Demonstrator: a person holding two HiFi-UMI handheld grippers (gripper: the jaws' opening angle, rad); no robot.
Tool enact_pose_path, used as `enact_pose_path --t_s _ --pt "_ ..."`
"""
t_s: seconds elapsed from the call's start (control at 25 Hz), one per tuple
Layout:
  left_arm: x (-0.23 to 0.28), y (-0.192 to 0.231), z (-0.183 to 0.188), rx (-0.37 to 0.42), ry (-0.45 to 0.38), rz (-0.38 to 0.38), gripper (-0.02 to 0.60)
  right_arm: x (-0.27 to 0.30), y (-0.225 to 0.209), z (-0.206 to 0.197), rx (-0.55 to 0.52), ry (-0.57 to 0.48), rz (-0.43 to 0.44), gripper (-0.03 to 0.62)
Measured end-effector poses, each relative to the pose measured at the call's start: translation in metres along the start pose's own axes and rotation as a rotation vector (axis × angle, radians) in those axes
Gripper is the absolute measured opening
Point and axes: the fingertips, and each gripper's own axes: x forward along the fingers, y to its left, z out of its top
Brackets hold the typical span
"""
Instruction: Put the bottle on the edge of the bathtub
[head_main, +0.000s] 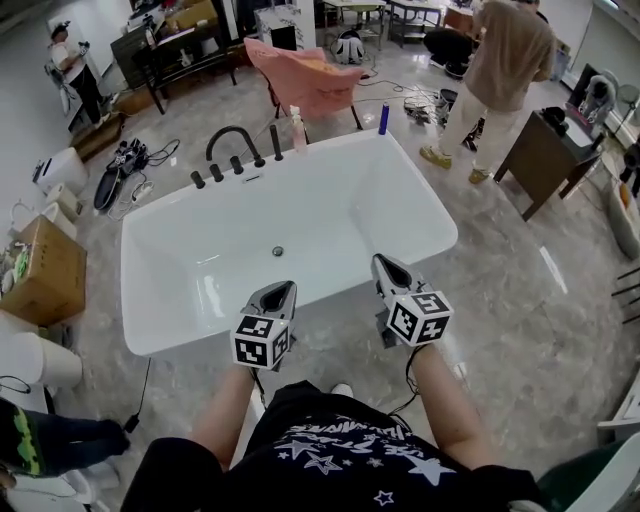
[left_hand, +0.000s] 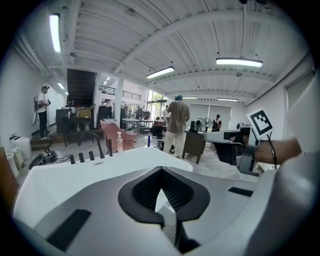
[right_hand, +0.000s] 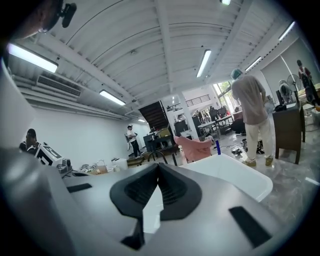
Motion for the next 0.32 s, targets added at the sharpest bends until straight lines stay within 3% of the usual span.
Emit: enact_pose_path --t_s 0.32 --pt "-0.004 0.007 0.019 -0.004 -0.048 0.0 0.015 0.02 0.029 -0.015 -0.018 0.025 0.036 0.017"
